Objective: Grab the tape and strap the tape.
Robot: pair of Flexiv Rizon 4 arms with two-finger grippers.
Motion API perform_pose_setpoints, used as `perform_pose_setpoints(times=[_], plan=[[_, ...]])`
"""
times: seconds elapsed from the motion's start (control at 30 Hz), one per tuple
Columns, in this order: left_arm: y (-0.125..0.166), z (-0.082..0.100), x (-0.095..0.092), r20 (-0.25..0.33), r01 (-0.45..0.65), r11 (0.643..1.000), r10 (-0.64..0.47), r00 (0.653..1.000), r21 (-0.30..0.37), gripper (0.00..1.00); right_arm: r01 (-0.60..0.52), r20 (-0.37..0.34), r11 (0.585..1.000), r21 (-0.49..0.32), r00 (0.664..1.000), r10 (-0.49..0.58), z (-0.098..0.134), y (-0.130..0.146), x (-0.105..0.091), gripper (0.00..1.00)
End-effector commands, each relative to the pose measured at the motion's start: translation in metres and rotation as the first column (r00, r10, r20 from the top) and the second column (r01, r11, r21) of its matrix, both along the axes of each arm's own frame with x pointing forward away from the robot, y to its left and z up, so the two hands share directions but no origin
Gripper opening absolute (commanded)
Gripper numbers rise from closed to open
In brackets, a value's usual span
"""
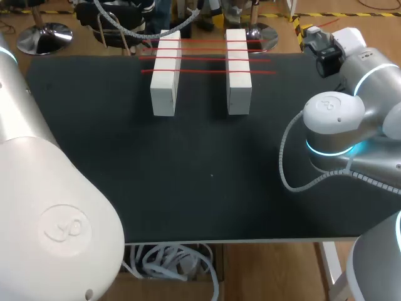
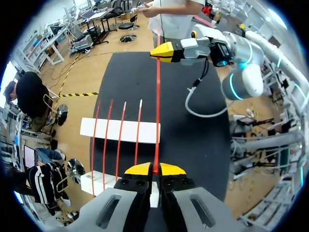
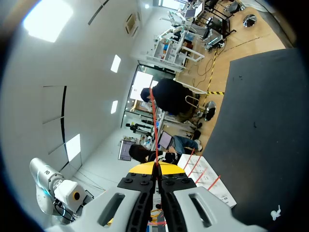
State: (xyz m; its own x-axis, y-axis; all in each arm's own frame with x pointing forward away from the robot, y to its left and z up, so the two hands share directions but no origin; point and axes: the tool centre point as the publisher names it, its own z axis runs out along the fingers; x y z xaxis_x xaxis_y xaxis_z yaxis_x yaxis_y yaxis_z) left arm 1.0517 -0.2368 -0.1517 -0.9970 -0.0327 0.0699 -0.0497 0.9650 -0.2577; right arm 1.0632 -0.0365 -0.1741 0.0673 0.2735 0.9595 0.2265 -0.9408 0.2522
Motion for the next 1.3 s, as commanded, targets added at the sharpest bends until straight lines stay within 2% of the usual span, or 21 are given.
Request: perform_pose_setpoints(times=[0.03, 0.27, 0.33, 0.7, 0.9, 0.97, 1.03, 1.13, 1.2, 1.3], plan=[[-0.003, 0.002, 0.003, -0.006, 0.002, 0.998, -0.001, 1.0, 0.069, 0.0, -0.002, -0.004, 1.0, -0.001, 1.0, 0.002, 0.001, -0.001, 0.0, 0.0], [-0.004, 0.001, 0.002, -0.008, 0.0, 0.998, 0.0, 1.0, 0.058, 0.0, -0.002, -0.004, 1.0, -0.001, 1.0, 0.002, 0.001, -0.001, 0.0, 0.0], [-0.004, 0.0, 0.002, -0.014, 0.019, 0.999, -0.018, 1.0, 0.034, 0.0, -0.002, -0.004, 1.0, -0.001, 1.0, 0.002, 0.001, -0.001, 0.0, 0.0], [-0.004, 0.0, 0.002, -0.014, 0.019, 0.999, -0.018, 1.0, 0.034, 0.0, -0.002, -0.004, 1.0, -0.001, 1.0, 0.002, 0.001, -0.001, 0.0, 0.0], [-0.004, 0.0, 0.002, -0.014, 0.019, 0.999, -0.018, 1.0, 0.034, 0.0, -0.009, -0.016, 0.985, -0.173, 1.0, 0.006, 0.007, -0.009, 0.006, 0.0], [-0.004, 0.0, 0.002, -0.014, 0.019, 0.999, -0.018, 1.0, 0.034, 0.0, -0.013, -0.033, 0.964, -0.264, 0.999, 0.005, 0.008, -0.014, 0.008, 0.0], [-0.004, 0.0, 0.002, -0.014, 0.019, 0.999, -0.018, 1.0, 0.034, 0.0, -0.039, -0.069, 0.931, -0.362, 0.997, 0.015, 0.009, -0.02, 0.01, 0.0], [-0.004, 0.0, 0.002, -0.014, 0.019, 0.999, -0.018, 1.0, 0.034, 0.0, -0.055, -0.109, 0.883, -0.465, 0.994, 0.005, 0.009, -0.027, 0.011, 0.0], [-0.004, 0.0, 0.002, -0.014, 0.019, 0.999, -0.018, 1.0, 0.034, 0.0, -0.055, -0.119, 0.859, -0.508, 0.993, -0.007, 0.01, -0.029, 0.011, 0.0], [-0.004, 0.0, 0.002, -0.014, 0.019, 0.999, -0.018, 1.0, 0.034, 0.0, -0.1, -0.141, 0.795, -0.598, 0.99, 0.019, 0.01, -0.029, 0.011, 0.0]])
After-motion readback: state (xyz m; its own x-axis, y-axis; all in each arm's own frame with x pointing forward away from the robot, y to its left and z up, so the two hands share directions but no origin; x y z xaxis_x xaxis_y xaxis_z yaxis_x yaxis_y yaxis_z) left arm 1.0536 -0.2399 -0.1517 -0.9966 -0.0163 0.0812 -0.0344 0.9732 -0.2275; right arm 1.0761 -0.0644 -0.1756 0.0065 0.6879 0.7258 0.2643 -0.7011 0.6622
